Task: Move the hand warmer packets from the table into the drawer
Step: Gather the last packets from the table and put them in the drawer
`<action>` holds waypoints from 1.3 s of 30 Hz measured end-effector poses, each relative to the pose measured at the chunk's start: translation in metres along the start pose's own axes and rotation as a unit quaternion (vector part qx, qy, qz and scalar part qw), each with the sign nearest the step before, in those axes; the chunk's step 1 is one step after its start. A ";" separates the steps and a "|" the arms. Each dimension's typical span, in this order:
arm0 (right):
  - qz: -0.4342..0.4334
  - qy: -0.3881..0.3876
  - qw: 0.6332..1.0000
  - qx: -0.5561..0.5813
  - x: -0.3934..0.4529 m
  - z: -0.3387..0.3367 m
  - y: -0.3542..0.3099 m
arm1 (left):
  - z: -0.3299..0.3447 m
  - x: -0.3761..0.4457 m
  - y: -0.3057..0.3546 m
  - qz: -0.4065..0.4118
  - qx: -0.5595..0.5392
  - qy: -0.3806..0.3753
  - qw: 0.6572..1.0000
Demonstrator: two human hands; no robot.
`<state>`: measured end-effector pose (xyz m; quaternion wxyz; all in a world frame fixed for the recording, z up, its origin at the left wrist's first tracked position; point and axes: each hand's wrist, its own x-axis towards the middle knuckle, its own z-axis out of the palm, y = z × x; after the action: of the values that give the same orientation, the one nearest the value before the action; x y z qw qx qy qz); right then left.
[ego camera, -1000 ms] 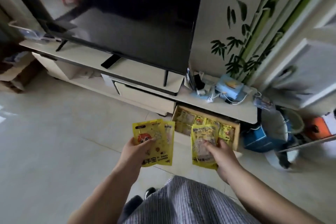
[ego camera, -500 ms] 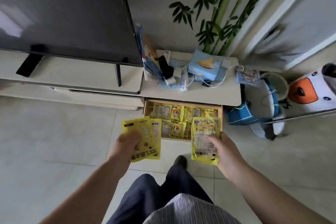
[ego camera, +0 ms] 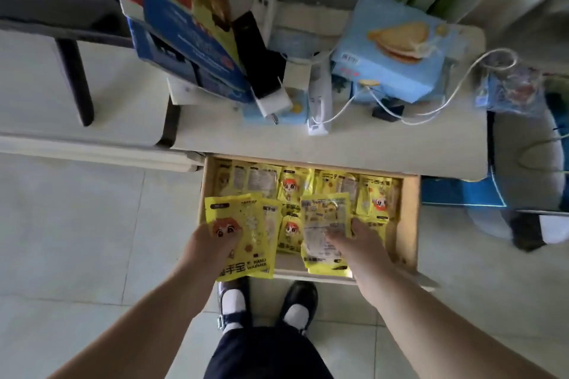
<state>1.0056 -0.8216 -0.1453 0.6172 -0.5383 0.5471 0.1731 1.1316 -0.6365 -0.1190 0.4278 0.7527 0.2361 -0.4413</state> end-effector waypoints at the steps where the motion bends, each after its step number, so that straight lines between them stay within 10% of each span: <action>1: -0.004 0.002 1.000 -0.010 0.019 0.006 0.008 | 0.004 0.019 -0.007 -0.003 0.004 0.000 1.000; 28: -0.106 0.243 0.963 -0.048 0.191 0.102 0.032 | 0.036 0.210 -0.039 0.141 0.059 0.166 0.974; 39: -0.171 0.168 0.968 -0.077 0.133 0.091 0.041 | 0.016 0.160 -0.074 0.148 0.083 0.072 0.983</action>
<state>1.0630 -0.7793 -0.2958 0.4938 -0.6912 0.5275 0.0135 1.1494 -0.6146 -0.2937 0.4059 0.8422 0.1146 -0.3358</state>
